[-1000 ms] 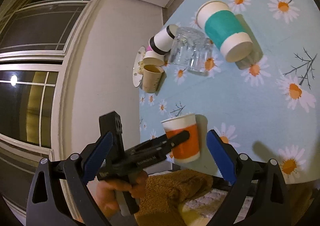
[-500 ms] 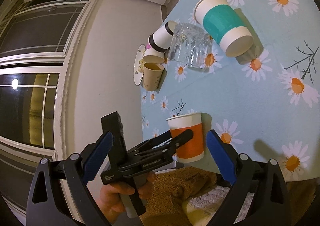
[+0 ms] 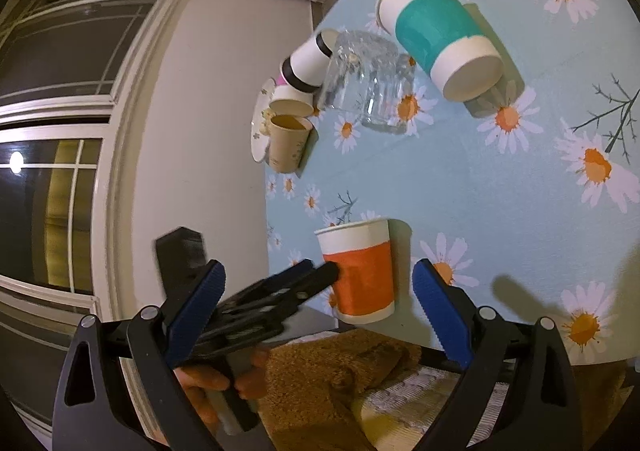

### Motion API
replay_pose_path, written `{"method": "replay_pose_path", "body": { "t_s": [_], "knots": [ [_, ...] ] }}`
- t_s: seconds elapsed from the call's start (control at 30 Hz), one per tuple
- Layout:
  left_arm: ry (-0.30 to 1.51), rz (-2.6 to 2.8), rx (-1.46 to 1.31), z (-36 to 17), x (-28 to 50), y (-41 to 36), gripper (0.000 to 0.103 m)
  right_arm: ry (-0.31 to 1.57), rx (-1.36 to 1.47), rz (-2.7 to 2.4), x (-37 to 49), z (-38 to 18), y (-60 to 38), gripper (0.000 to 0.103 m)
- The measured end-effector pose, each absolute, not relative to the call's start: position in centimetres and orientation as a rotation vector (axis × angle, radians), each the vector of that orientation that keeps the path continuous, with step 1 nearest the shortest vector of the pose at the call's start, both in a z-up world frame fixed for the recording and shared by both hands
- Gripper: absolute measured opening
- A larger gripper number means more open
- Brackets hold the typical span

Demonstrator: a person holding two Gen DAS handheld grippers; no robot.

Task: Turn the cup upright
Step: 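Lift the orange-banded cup with the left gripper while the right gripper approaches it, then close the right gripper on the cup while the left gripper opens and releases it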

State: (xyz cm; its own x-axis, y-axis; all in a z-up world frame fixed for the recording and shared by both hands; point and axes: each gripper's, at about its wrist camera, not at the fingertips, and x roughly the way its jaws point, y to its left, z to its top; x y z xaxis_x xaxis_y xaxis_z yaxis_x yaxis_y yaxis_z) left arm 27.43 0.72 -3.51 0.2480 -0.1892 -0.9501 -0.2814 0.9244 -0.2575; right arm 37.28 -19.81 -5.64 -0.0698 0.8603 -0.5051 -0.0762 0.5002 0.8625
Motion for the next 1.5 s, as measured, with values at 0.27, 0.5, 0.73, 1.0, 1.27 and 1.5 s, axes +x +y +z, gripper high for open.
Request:
{"method": "replay_pose_path", "body": {
  "t_s": [0.27, 0.5, 0.73, 1.0, 1.27, 1.5],
  "knots": [
    [1.240, 0.072, -0.495, -2.0, 23.7, 3.9, 0.084, 1.483, 0.627, 0.870, 36.8, -7.0, -17.2, 0.094],
    [1.173, 0.051, -0.565, -2.8, 20.2, 6.3, 0.084, 1.501, 0.493, 0.831, 36.2, -8.0, -14.6, 0.093],
    [1.073, 0.055, -0.571, -3.3, 18.2, 7.8, 0.084, 1.501, 0.414, 0.794, 35.7, -8.3, -12.2, 0.087],
    [1.042, 0.040, -0.592, -5.4, 17.1, 8.6, 0.084, 1.509, 0.308, 0.796, 35.0, -8.8, -9.7, 0.082],
    [1.022, 0.033, -0.584, -5.6, 16.8, 9.2, 0.084, 1.540, 0.265, 0.781, 35.0, -10.3, -8.5, 0.066],
    [0.994, 0.009, -0.600, -5.4, 17.3, 9.3, 0.084, 1.531, 0.252, 0.781, 34.8, -10.4, -7.9, 0.064]
  ]
}}
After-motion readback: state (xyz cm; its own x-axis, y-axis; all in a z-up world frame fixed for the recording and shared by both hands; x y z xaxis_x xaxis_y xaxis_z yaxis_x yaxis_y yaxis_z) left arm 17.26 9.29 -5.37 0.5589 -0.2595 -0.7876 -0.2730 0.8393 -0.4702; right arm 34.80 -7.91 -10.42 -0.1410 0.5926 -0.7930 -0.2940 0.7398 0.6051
